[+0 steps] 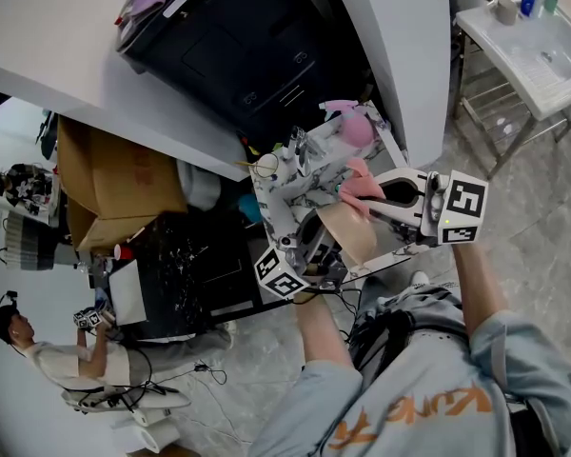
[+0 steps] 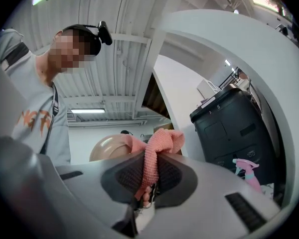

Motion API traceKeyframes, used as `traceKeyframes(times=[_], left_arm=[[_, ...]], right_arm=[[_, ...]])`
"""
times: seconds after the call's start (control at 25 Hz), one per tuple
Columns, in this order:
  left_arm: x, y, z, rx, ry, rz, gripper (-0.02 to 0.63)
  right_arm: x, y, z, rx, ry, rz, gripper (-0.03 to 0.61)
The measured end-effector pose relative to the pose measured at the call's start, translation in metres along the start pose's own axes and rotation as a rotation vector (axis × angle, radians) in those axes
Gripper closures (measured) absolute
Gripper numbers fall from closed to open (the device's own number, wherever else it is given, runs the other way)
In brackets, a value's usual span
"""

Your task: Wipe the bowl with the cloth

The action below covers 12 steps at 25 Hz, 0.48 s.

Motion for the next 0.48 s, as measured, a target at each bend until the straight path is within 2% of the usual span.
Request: traceKeyframes(times=[0.28, 0.48], left_arm=[[0.003, 0.015, 0.003, -0.015, 0.036, -0.070, 0.584], [0.012, 0.017, 0.018, -0.014, 0.118, -0.092, 0.584]], right_arm=[[-0.007, -0.025, -0.001, 0.043, -0.031, 0.144, 0.529], [-0.004, -0.033, 0.006, 0.034, 0.025, 0.167, 0.529]])
Point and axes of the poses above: the fingertips, and each gripper's own axes: x backward along the fingers, z to its left, y out of its top, the point moved 1 cm from there along x, backward along the fingers, and after that the axes turned 2 degrees about y, right-handed, at the moved point
